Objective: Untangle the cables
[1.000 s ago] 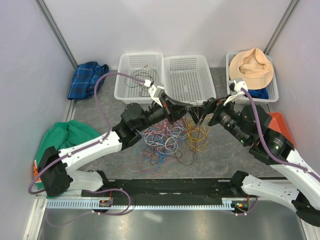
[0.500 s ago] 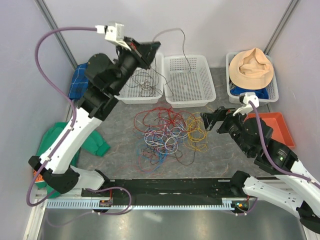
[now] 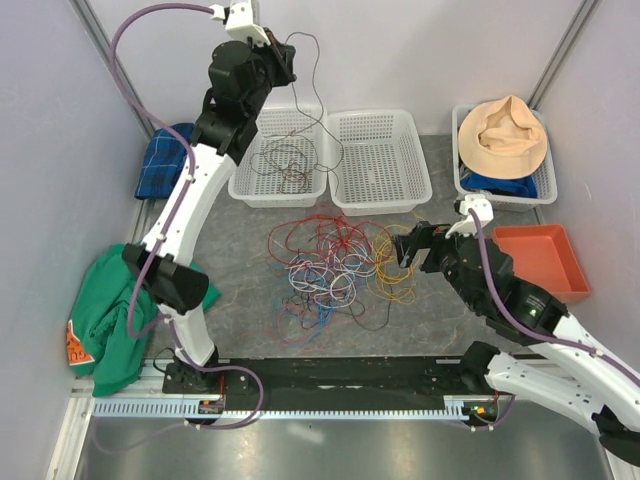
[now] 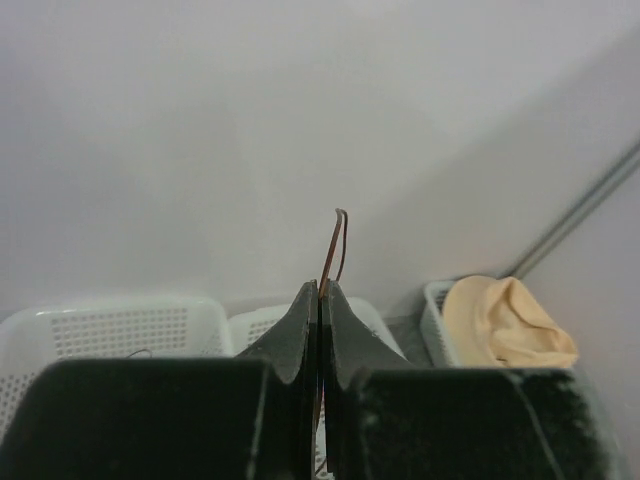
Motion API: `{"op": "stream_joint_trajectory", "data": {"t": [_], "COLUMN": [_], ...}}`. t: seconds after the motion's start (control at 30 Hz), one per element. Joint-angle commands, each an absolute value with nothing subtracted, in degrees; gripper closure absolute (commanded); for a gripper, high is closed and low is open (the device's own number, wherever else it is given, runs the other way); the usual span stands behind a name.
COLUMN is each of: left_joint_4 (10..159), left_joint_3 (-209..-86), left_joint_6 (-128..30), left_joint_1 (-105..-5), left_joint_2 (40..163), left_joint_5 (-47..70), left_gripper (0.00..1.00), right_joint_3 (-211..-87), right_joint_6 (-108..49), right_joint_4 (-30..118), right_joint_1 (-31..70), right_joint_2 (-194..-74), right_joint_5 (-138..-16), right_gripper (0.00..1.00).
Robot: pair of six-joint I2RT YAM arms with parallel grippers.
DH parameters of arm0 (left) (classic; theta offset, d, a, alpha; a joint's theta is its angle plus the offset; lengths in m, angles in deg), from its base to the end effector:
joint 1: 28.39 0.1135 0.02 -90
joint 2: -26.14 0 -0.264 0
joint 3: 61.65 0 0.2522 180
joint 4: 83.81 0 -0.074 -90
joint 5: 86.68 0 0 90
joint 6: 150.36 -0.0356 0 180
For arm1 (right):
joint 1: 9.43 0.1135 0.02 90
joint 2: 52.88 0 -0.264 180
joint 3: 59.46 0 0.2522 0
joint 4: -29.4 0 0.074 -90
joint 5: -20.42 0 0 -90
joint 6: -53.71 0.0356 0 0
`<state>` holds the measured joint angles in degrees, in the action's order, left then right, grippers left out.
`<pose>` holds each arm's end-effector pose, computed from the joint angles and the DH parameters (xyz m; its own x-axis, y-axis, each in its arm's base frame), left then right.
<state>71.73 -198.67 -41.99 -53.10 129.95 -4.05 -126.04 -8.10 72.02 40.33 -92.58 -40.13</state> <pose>0.3672 -0.1639 0.5246 0.0368 -0.3610 -0.9318 0.3277 0.8853 -0.3300 0.1057 0.0978 0.3677 -0.3240 0.2539 -0.9113 -0.2336 0.9120 0.3371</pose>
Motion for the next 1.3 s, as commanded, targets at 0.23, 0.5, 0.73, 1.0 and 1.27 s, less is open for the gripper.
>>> {"op": "stream_joint_trajectory", "data": {"t": [0.23,0.5,0.73,1.0,1.27], "left_joint_4": [72.40,72.32,71.62,68.72,68.72], "left_joint_3": [-205.93,-202.16,-191.87,-188.97,-168.62], "left_joint_6": [-39.44,-42.42,-42.95,-37.95,-31.97], "left_joint_1": [-44.30,-43.86,-43.86,-44.30,-53.42], "left_joint_2": [143.64,145.15,139.79,130.74,114.92], "left_joint_5": [-4.85,-4.67,-10.20,-9.61,-8.71], "left_gripper": [0.98,0.98,0.50,0.00,0.00], "right_joint_3": [-121.65,-120.86,-120.51,-118.49,-116.03], "right_joint_6": [-10.27,-10.97,-10.27,-7.90,-5.97], "right_joint_4": [63.56,60.48,60.21,61.35,61.62], "right_joint_1": [40.41,40.41,40.41,40.41,40.41], "right_joint_2": [-99.10,-103.58,-103.50,-97.35,-95.15], "right_joint_5": [-40.31,-41.28,-42.16,-41.89,-42.68], "right_gripper": [0.02,0.02,0.02,0.02,0.02]}}
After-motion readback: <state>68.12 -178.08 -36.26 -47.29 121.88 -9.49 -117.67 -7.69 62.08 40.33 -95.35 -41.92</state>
